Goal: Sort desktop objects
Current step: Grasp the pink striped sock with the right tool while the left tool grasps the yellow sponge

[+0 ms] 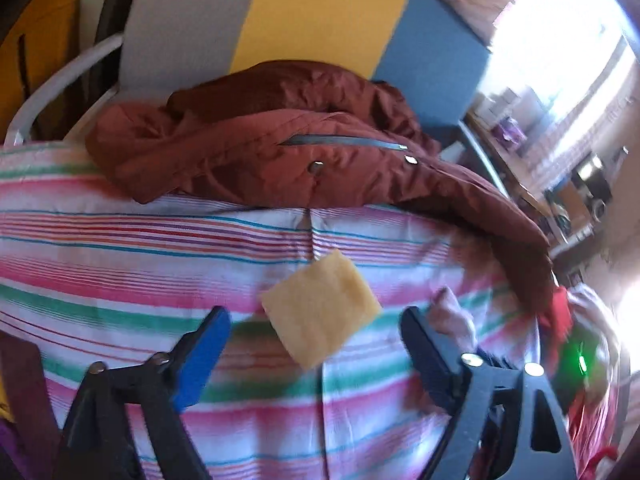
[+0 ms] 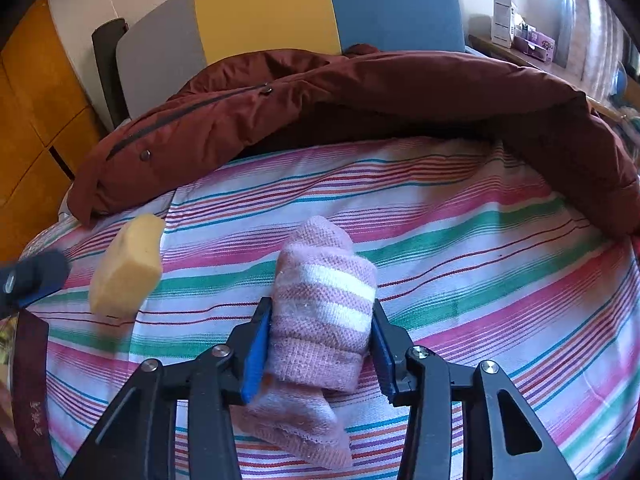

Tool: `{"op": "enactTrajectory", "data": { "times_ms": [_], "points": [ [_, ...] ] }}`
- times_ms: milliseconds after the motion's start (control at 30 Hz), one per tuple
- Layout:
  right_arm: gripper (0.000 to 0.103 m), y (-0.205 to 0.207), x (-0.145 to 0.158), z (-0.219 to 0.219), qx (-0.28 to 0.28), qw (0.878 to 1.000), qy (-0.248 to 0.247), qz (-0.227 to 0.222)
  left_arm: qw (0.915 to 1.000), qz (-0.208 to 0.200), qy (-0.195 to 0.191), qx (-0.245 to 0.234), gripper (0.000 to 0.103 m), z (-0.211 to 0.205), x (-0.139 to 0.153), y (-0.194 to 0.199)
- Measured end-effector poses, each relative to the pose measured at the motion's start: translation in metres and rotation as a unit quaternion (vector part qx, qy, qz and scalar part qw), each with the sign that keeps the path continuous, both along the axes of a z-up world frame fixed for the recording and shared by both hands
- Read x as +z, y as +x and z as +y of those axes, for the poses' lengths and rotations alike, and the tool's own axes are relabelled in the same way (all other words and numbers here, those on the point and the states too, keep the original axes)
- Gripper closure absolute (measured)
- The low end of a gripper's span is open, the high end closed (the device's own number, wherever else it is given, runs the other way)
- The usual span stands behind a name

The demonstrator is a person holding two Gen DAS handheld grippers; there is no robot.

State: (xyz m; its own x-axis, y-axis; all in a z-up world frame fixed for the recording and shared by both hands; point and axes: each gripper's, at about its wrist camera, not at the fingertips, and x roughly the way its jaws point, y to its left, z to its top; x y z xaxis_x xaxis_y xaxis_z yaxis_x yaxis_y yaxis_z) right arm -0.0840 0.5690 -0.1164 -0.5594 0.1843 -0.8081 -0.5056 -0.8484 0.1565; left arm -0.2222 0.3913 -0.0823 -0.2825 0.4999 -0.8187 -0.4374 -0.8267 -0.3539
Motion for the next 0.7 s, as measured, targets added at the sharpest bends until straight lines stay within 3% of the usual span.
{"op": "enactTrajectory", "data": {
  "times_ms": [167, 300, 367, 400, 433, 700],
  "points": [
    [0.056, 0.002, -0.001, 0.001, 0.004, 1.0, 0.0, 0.006, 0.9988, -0.041, 0.014, 0.024, 0.002, 0.012, -0.016, -0.014],
    [0.055, 0.003, -0.002, 0.0, 0.008, 1.0, 0.003, 0.008, 0.9978, -0.057, -0.005, 0.033, 0.003, 0.024, -0.031, -0.021],
    [0.055, 0.001, -0.003, -0.001, 0.009, 1.0, 0.005, 0.009, 0.9975, -0.059, -0.013, 0.038, 0.014, 0.026, -0.037, -0.022],
    [0.055, 0.001, -0.003, -0.001, 0.009, 1.0, 0.005, 0.009, 0.9975, -0.057, -0.014, 0.039, 0.029, 0.026, -0.039, -0.022],
    [0.055, 0.0, -0.003, -0.001, 0.009, 1.0, 0.006, 0.008, 0.9978, -0.056, -0.011, 0.034, 0.033, 0.026, -0.042, -0.022],
    [0.061, -0.003, 0.0, -0.007, 0.018, 1.0, 0.011, -0.01, 0.9995, -0.02, -0.021, -0.009, 0.042, 0.012, -0.035, 0.005]
  ]
}}
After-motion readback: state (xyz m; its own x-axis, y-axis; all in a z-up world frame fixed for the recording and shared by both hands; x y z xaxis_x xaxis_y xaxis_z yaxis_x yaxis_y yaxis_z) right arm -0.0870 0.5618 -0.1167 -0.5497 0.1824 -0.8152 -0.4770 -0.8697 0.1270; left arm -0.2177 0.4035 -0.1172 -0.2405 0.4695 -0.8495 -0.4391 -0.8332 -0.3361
